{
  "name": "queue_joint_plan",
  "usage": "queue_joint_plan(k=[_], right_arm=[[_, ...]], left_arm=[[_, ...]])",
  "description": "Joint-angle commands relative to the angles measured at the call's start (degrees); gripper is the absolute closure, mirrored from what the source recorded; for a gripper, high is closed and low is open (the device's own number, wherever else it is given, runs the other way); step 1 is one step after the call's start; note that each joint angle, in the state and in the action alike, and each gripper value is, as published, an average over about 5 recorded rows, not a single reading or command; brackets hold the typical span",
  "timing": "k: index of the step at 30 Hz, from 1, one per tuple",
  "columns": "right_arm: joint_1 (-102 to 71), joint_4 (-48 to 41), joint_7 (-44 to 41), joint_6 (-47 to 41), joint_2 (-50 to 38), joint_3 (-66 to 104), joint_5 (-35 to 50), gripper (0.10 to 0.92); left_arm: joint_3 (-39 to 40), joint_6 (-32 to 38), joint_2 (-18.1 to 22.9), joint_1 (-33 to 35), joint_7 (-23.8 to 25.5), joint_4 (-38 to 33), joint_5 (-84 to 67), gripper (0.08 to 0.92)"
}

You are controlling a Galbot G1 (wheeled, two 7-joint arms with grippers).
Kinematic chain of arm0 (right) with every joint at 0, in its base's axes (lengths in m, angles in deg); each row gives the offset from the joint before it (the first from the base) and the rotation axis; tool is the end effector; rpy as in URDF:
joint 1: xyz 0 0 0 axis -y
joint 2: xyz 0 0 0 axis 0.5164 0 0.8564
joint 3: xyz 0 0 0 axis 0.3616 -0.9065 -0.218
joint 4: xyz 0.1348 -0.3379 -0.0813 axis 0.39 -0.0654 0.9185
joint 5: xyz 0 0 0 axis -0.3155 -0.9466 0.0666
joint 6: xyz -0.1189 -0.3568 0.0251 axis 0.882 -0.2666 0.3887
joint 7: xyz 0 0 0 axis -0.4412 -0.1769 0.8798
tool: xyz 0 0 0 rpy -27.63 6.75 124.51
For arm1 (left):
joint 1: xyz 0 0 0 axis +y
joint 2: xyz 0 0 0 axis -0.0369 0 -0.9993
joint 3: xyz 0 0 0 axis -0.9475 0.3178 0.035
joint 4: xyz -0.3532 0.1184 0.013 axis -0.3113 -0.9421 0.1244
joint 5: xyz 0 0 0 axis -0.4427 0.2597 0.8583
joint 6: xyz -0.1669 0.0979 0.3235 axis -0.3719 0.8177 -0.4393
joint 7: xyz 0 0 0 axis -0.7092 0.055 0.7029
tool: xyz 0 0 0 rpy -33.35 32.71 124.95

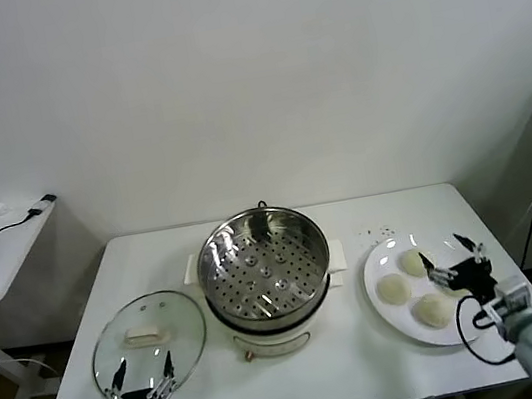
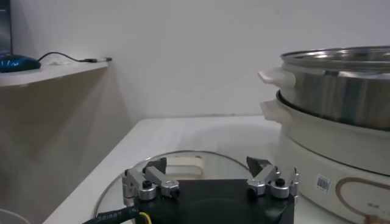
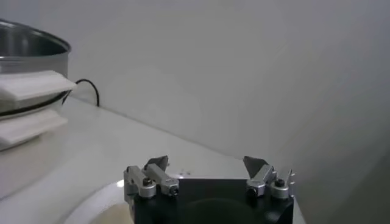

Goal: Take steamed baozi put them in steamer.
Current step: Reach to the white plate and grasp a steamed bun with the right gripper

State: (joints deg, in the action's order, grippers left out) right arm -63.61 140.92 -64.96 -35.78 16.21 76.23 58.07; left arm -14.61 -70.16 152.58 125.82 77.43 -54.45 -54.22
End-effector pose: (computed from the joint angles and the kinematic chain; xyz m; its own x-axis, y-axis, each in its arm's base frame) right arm 0.3516 -0.2214 -0.2655 -0.8877 -0.2311 0.3982 -0.4130 0.7819 -0.4670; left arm 0.1374 0.0842 -0.3852 -0.9568 -0.0935 0.2753 -0.0809 0.9951 0.0567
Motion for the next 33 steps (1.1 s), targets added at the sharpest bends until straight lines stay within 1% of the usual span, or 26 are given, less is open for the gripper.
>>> queue_joint_plan(k=[1, 5, 8, 10, 13, 18, 22, 27, 33], right_arm=[[15.9, -7.7, -13.0, -2.0, -15.3, -11.9, -1.5, 0.203], [27.9, -12.0, -25.1, 0.6, -20.8, -25.6, -3.0, 0.203], [40.7, -15.5, -34.8, 3.9, -23.1, -39.9, -3.6, 0.203], [51.4, -18.1, -41.0, 6.6, -23.3, -51.9, -3.9, 0.203], [65.8, -21.9, -46.5, 9.2, -21.5, -68.5, -3.7, 0.203], [84.1, -30.1, -51.4, 11.2, -13.8, -90.0, -3.0, 0.203], [90.4, -36.5, -53.9, 11.5, -7.2, -100.5, -2.0, 0.203], [90.8, -43.5, -54.3, 11.4, 0.0, -104.2, -1.2, 0.203], [85.9, -48.9, -52.6, 10.8, 5.0, -100.9, -1.9, 0.203]], left_arm=[[0.1, 0.1, 0.0, -0.1, 0.0, 0.1, 0.0, 0.177], [0.5, 0.3, 0.0, -0.2, 0.0, 0.3, 0.1, 0.177], [0.7, 0.5, 0.1, -0.1, 0.0, 0.4, 0.3, 0.177], [0.8, 0.7, 0.1, 0.0, 0.1, 0.5, 0.4, 0.177], [0.8, 0.9, 0.1, 0.2, 0.0, 0.7, 0.5, 0.177], [0.5, 1.1, 0.2, 0.5, 0.0, 0.9, 0.7, 0.177], [0.2, 1.2, 0.4, 0.7, 0.0, 0.8, 0.8, 0.177], [0.1, 1.4, 0.9, 1.0, -0.1, 0.9, 1.0, 0.177], [0.2, 1.6, 1.7, 1.3, -0.1, 1.1, 1.3, 0.177]])
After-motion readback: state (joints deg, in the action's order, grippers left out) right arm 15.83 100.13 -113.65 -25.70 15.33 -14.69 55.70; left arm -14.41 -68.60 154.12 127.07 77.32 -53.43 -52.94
